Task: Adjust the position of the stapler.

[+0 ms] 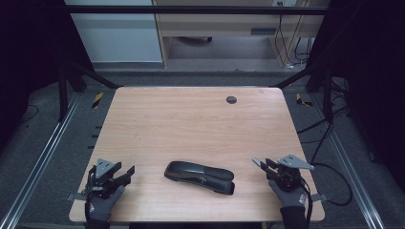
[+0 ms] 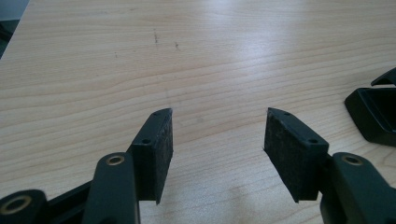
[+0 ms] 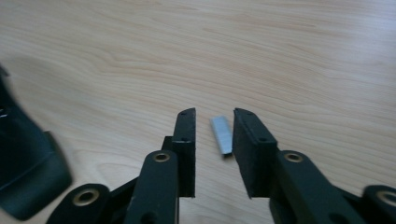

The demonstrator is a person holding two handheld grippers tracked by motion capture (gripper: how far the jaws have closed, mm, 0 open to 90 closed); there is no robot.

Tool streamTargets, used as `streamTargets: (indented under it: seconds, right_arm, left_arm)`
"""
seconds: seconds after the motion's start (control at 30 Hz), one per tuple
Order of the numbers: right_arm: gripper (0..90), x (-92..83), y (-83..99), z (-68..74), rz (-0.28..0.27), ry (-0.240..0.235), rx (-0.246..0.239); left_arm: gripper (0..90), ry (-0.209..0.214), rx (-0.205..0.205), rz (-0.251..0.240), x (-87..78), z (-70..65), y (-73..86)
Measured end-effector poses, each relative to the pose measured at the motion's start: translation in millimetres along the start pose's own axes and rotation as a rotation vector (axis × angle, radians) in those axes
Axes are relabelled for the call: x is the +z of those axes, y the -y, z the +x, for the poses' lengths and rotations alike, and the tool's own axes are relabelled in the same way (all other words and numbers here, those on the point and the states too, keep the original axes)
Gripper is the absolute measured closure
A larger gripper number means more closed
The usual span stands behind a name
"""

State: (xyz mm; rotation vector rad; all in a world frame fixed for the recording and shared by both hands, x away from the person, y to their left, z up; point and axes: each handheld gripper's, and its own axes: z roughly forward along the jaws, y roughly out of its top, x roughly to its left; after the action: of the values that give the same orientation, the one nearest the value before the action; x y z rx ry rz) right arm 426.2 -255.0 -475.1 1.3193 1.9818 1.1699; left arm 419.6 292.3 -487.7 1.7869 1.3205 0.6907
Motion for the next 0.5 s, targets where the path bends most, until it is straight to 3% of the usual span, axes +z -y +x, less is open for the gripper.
streamTargets:
  seconds: [0.03,0.07,0.17,0.2,0.27,0.47,0.5]
  right_arm:
    - [71.7,0.0,0.0,0.0,0.0,0.0,0.0]
    - [76.2,-0.5,-1.5,6.9,0.0,-0.034,-0.017]
    - [79.5,-0.2,-1.6,12.7,0.007,-0.064,-0.024]
    - [83.3,1.6,-1.0,20.7,0.024,-0.099,-0.035]
    - [85.8,4.1,0.3,27.5,0.039,-0.12,-0.056]
    - [89.4,8.5,3.3,44.8,0.07,-0.177,-0.083]
    - [90.0,10.0,4.6,53.3,0.082,-0.203,-0.097]
  left_arm:
    - [41.9,0.0,0.0,0.0,0.0,0.0,0.0]
    - [41.7,0.0,-0.003,-0.006,-0.5,-1.5,0.0]
    - [41.3,-0.001,-0.006,-0.005,-1.0,-1.4,0.4]
    - [41.3,-0.004,-0.012,-0.005,-1.4,-0.9,0.7]
    - [42.0,-0.009,-0.018,-0.009,-2.2,-1.0,0.7]
    - [45.1,-0.018,-0.023,-0.006,-4.0,-0.9,1.5]
    - [47.1,-0.017,-0.025,-0.009,-3.9,-0.9,1.8]
